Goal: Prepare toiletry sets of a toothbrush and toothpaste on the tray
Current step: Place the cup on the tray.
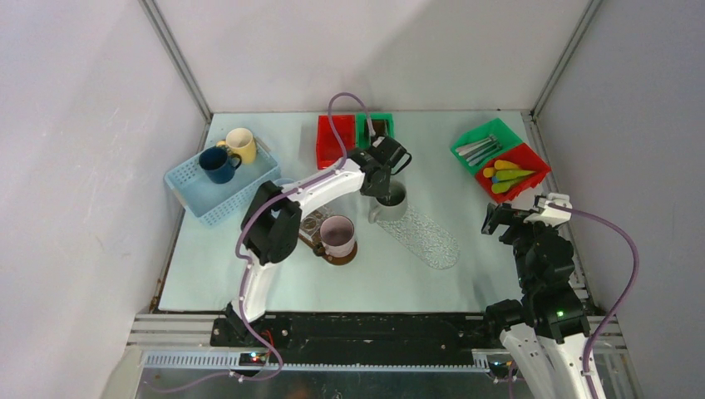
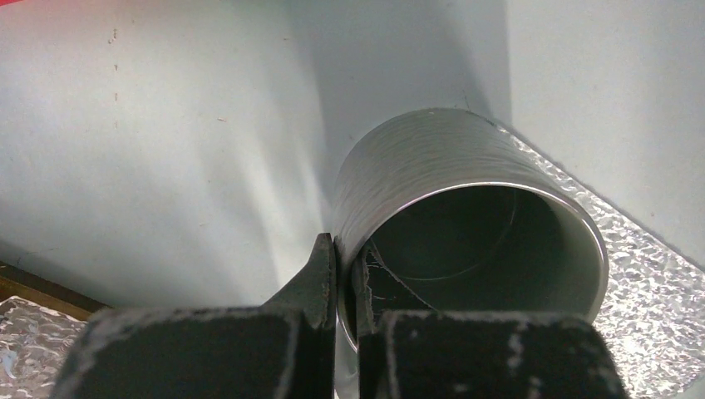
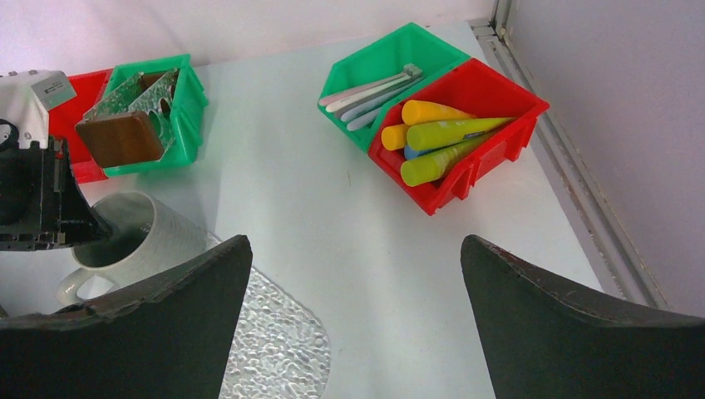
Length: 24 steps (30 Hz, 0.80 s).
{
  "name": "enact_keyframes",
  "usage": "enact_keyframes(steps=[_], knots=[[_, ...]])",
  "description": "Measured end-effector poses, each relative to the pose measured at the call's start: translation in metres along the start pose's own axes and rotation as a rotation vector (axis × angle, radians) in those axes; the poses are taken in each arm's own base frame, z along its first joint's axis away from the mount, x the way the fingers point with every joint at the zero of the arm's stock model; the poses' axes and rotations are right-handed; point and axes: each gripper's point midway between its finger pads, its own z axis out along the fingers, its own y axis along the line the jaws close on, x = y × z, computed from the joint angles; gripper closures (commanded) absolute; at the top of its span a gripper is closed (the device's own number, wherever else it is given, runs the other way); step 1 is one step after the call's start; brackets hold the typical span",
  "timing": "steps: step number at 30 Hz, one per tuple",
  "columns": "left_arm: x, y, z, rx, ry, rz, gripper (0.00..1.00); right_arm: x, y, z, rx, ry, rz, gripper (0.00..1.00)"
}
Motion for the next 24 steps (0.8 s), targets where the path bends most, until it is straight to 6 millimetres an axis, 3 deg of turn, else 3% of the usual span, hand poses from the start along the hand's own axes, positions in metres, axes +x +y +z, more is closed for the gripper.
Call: enact_keyframes(steps=[11, 13, 15, 24], knots=[[0.003, -0.001, 0.010, 0.012, -0.012, 0.018, 0.88, 0.000, 0.000, 0.000, 0.000, 0.000, -0.001, 0.01], [0.003, -0.001, 0.010, 0.014, -0.016, 0.019, 0.81, 0.000, 0.000, 0.000, 0.000, 0.000, -0.001, 0.01], [0.002, -0.002, 0.011, 0.017, -0.021, 0.018, 0.65, 0.000, 0.000, 0.000, 0.000, 0.000, -0.001, 0.01], [0.002, -0.003, 0.012, 0.026, -0.028, 0.030, 0.30, 0.000, 0.000, 0.000, 0.000, 0.000, -0.004, 0.00]])
